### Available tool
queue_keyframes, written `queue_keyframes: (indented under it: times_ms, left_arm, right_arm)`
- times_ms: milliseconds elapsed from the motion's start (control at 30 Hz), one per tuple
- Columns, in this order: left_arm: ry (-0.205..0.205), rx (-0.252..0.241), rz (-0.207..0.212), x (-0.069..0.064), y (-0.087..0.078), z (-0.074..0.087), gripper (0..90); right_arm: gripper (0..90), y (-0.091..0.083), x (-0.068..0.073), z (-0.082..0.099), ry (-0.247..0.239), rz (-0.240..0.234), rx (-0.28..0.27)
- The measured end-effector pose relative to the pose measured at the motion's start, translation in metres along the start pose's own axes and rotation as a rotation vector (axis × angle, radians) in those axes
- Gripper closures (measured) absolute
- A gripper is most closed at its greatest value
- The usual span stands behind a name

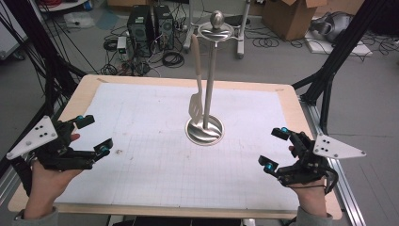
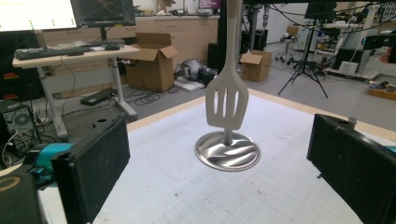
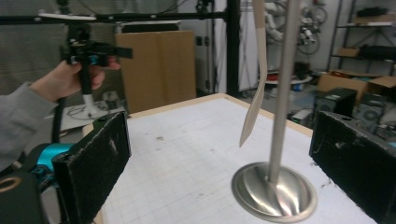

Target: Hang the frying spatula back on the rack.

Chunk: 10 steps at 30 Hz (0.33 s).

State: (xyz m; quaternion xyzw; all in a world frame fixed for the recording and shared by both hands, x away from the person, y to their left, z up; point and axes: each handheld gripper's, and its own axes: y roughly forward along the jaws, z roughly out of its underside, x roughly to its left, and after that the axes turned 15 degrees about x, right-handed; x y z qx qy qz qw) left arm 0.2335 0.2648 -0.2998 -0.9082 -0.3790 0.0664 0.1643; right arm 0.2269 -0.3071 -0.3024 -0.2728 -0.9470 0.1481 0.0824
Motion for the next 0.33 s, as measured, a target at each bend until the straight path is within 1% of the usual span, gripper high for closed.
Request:
queue_keyframes:
  times_ms: [33,100,200,333]
  left_arm:
    - [-0.003,-0.001,-0.002,0.0001,-0.0001,0.0007,6.3]
    - [-0.006,0.007,-0.011,0.0016,0.0003,0.0029,6.3]
    - [-0.024,0.01,-0.032,0.0049,0.0008,0.0054,6.3]
    - [-0.03,0.012,-0.043,0.0075,0.0007,0.0068,6.3]
  right_arm:
    - [4.3,-0.0011,-0.0013,0.0005,0.014,0.017,-0.007]
    - [4.3,-0.0035,-0.0034,0.0018,0.041,0.034,-0.016]
    - [4.3,-0.0062,-0.0051,0.0026,0.039,0.028,-0.033]
    - [4.3,-0.0071,-0.0031,0.0014,0.018,0.012,-0.026]
